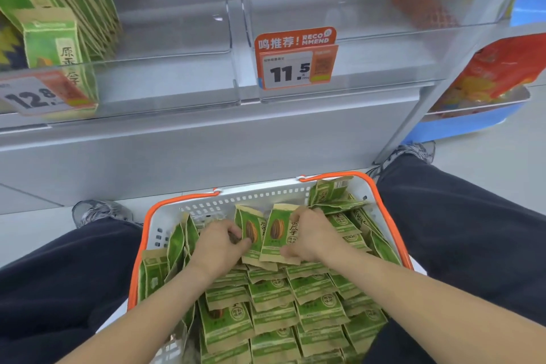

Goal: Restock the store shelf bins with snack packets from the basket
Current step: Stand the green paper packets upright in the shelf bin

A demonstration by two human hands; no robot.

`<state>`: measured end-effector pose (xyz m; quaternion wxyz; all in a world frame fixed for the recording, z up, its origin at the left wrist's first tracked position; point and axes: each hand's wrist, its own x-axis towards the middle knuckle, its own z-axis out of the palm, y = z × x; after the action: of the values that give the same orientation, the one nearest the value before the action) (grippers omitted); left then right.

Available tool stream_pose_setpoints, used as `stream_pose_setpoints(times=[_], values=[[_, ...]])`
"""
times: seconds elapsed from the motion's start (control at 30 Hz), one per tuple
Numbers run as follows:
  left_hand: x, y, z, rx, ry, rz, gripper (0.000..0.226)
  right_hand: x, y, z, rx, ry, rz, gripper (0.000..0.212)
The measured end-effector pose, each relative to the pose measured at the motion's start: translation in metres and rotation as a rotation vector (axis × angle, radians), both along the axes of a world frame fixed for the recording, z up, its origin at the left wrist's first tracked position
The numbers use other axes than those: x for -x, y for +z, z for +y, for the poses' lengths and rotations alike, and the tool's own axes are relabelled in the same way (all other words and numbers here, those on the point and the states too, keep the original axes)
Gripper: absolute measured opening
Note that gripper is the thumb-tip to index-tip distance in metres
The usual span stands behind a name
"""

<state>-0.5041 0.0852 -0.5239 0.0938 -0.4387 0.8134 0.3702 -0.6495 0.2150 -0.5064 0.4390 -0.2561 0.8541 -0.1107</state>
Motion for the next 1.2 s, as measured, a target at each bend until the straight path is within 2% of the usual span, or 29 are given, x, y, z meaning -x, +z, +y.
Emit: stream_pose_setpoints(times=[0.13,0.23,0.3,0.4,0.53,0.63,0.7,0.8,0.87,0.97,1.07,1.1,1.2], values=[[-0.001,0.009,0.003,-0.107,0.106,0.041,0.011,-0.003,-0.002,-0.005,0.040,-0.178,-0.223,0.109],[-0.003,0.018,0.001,-0.347,0.298,0.106,0.017,-0.006,0.002,-0.003,0.099,-0.212,-0.305,0.100],[-0.002,0.030,-0.003,-0.438,0.376,0.154,0.026,-0.007,0.007,-0.002,0.143,-0.218,-0.327,0.091],[-0.001,0.047,-0.005,-0.513,0.432,0.237,0.037,-0.007,0.016,0.000,0.246,-0.177,-0.312,0.097],[-0.001,0.075,-0.005,-0.589,0.453,0.357,0.051,-0.009,0.031,-0.001,0.383,-0.131,-0.275,0.112],[-0.002,0.095,-0.009,-0.706,0.394,0.366,0.063,-0.009,0.044,-0.003,0.461,-0.135,-0.295,0.118],[-0.001,0.109,-0.009,-0.764,0.297,0.350,0.054,-0.011,0.053,-0.004,0.491,-0.144,-0.312,0.124],[-0.004,0.121,-0.012,-0.783,0.297,0.337,0.048,-0.017,0.057,-0.005,0.577,-0.178,-0.370,0.129],[-0.006,0.128,-0.017,-0.731,0.282,0.327,0.054,-0.021,0.062,-0.008,0.618,-0.171,-0.367,0.121],[-0.006,0.139,-0.031,-0.680,0.219,0.294,0.044,-0.023,0.072,-0.014,0.653,-0.100,-0.281,0.107],[-0.005,0.150,-0.051,-0.634,0.152,0.278,0.047,-0.018,0.079,-0.024,0.722,-0.105,-0.205,0.092],[-0.005,0.153,-0.058,-0.627,0.130,0.283,0.052,-0.014,0.081,-0.028,0.750,-0.145,-0.247,0.080],[-0.008,0.158,-0.078,-0.638,0.096,0.317,0.065,-0.004,0.091,-0.046,0.831,-0.364,-0.537,0.043]])
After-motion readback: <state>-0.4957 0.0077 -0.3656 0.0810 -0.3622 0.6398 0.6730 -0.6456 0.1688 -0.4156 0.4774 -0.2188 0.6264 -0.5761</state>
